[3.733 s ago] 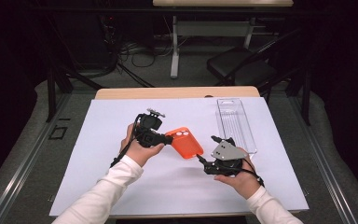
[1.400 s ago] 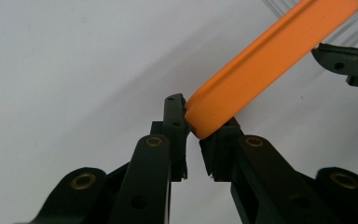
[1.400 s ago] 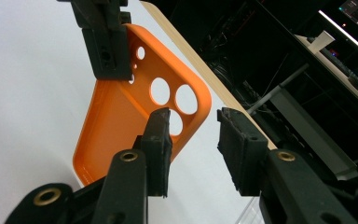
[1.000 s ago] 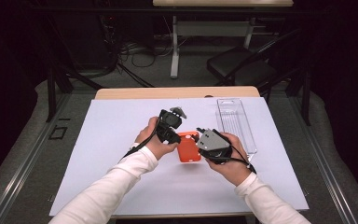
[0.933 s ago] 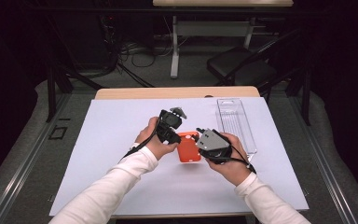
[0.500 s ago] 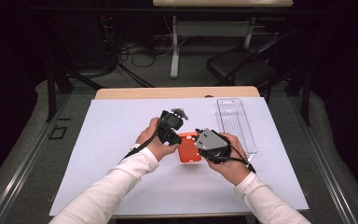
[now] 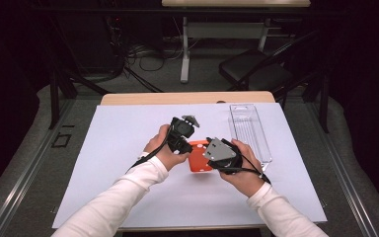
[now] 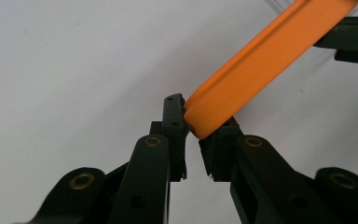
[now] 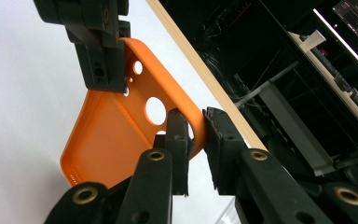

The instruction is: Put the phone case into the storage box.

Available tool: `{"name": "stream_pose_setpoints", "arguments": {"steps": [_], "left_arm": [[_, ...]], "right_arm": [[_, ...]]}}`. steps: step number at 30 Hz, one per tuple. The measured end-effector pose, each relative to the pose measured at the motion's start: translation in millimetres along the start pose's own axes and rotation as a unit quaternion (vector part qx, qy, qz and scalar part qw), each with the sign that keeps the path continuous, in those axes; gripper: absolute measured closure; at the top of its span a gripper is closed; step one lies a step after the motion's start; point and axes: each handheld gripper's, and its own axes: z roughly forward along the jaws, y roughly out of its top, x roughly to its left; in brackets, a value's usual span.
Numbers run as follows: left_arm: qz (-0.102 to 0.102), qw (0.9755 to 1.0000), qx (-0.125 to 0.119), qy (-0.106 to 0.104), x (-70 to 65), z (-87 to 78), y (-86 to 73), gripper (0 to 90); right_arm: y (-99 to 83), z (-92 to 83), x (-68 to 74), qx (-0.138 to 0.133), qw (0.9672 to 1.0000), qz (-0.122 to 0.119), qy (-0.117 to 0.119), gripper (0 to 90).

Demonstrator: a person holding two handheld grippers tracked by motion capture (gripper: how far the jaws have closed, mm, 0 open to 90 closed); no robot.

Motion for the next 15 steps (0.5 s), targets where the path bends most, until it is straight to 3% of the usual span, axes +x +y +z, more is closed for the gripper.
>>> {"name": "stream_pose_setpoints", "arguments": {"steps": [15], "left_arm": [[0.003, 0.9999, -0.006, -0.01, 1.4, -0.9, 0.7, 79.4]], "right_arm": [[-1.3, -0.2, -3.6, -0.004, 1.0, 0.002, 0.001, 80.7]]}}
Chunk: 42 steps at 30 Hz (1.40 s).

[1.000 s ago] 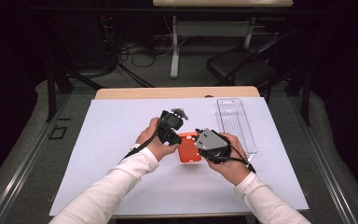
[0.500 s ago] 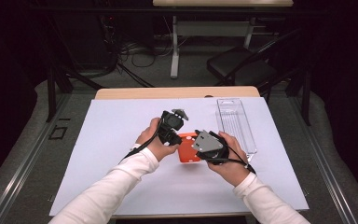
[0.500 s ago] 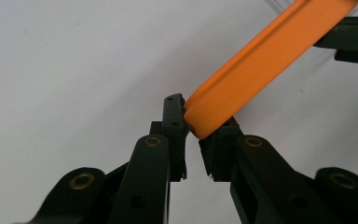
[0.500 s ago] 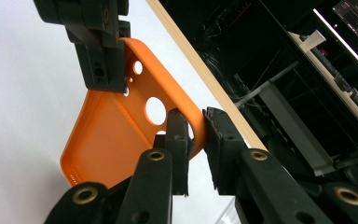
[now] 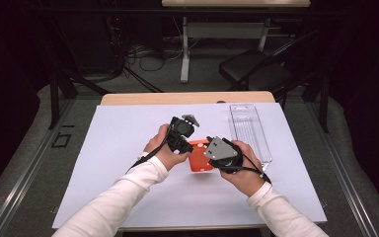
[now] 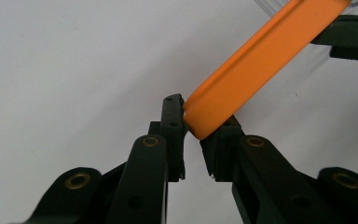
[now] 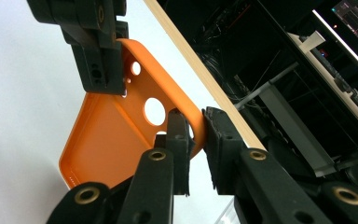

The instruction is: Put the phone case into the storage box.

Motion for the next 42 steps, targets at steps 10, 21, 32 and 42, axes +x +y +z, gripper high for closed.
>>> {"name": "stream_pose_setpoints", "arguments": {"steps": [10, 21, 32, 42], "left_arm": [[-0.004, 0.9999, -0.011, -0.011, 1.7, -2.2, 0.1, 73.8], [-0.016, 0.9987, -0.029, -0.038, 8.9, -5.3, -4.6, 65.0], [-0.009, 0.9975, -0.053, -0.045, 13.6, -10.2, -8.9, 57.0], [0.009, 0.9945, -0.092, -0.049, 18.8, -13.0, -16.8, 52.9]], "right_arm": [[-2.1, -0.2, -0.2, -0.005, 1.0, 0.001, -0.007, 80.9], [-5.3, -2.1, -5.1, -0.024, 0.9997, 0.009, -0.006, 80.8], [-10.0, -3.1, -9.5, -0.032, 0.9993, 0.018, -0.003, 80.8], [-17.4, -5.1, -16.8, -0.041, 0.9987, 0.029, -0.007, 80.8]]}}
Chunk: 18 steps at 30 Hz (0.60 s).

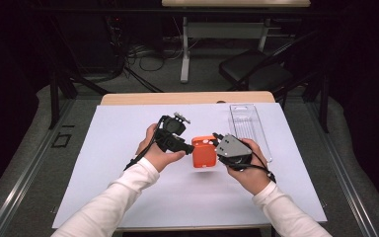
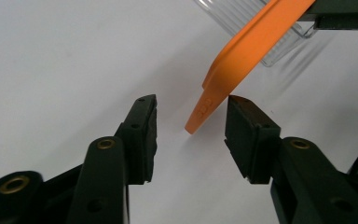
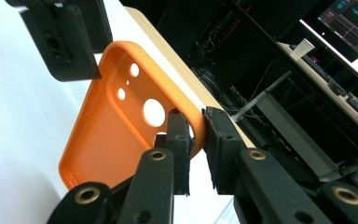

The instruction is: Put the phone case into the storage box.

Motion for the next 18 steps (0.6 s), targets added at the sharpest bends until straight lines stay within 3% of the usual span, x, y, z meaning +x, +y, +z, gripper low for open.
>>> {"name": "stream_pose_setpoints", "arguments": {"steps": [1, 5, 15, 18], "left_arm": [[0.002, 0.9999, -0.014, 0.002, 0.9, -0.5, -1.4, 51.3], [-0.012, 0.9993, -0.031, -0.02, 4.4, 0.5, -5.8, 50.7], [-0.005, 0.9981, -0.058, -0.019, 5.9, -1.1, -17.1, 47.5], [-0.008, 0.9973, -0.07, -0.02, 9.1, -0.4, -20.3, 47.1]], "right_arm": [[-0.8, -0.4, -1.0, 0.0, 1.0, 0.003, 0.001, 80.8], [-3.6, -0.8, -5.4, -0.004, 0.9998, 0.018, 0.009, 80.7], [-6.7, -3.7, -14.4, -0.018, 0.9992, 0.035, 0.004, 80.7], [-6.8, -4.3, -15.6, -0.022, 0.9993, 0.03, -0.001, 80.7]]}}
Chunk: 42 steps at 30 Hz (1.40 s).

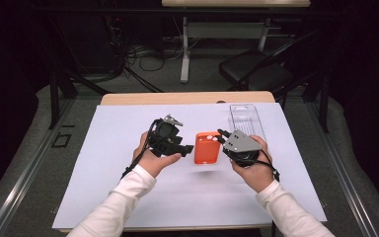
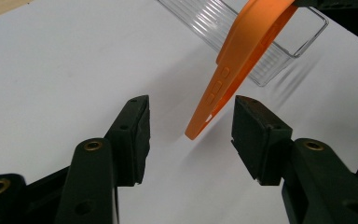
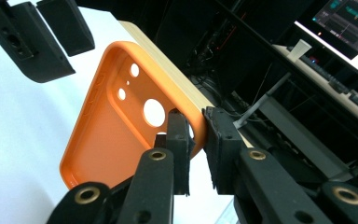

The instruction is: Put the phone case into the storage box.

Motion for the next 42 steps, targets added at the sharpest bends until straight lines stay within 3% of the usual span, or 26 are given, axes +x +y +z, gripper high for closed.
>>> {"name": "stream_pose_setpoints", "arguments": {"steps": [7, 10, 15, 19, 30, 32, 35, 42], "left_arm": [[-0.012, 0.9992, -0.039, -0.006, 11.6, 2.8, -10.6, 44.4], [-0.016, 0.9989, -0.043, 0.003, 15.0, 2.7, -14.6, 43.7], [-0.021, 0.9981, -0.043, 0.038, 18.7, 3.8, -17.8, 40.6], [-0.039, 0.9977, -0.053, 0.019, 21.1, 1.7, -20.8, 36.7], [-0.042, 0.9974, -0.058, 0.009, 25.6, -1.4, -32.8, 32.6], [-0.033, 0.9979, -0.056, -0.001, 27.2, -3.4, -33.9, 27.3], [-0.042, 0.997, -0.064, -0.016, 29.7, -7.1, -36.3, 25.7], [-0.041, 0.9965, -0.072, -0.013, 36.1, -12.0, -42.0, 21.4]], "right_arm": [[-0.2, -1.5, -3.5, -0.013, 0.9999, -0.004, -0.008, 80.7], [-0.3, -2.4, -6.1, -0.018, 0.9998, -0.002, -0.01, 80.7], [-1.2, -2.2, -10.8, -0.018, 0.9997, -0.008, -0.015, 80.6], [-1.3, -2.6, -14.2, -0.02, 0.9996, -0.007, -0.018, 80.6], [2.6, -5.3, -20.6, -0.027, 0.9989, -0.026, -0.028, 80.6], [2.7, -5.4, -22.9, -0.027, 0.9989, -0.026, -0.029, 80.6], [2.2, -5.8, -28.0, -0.031, 0.9987, -0.024, -0.032, 80.6], [1.6, -7.9, -43.7, -0.034, 0.9984, -0.022, -0.039, 80.5]]}}
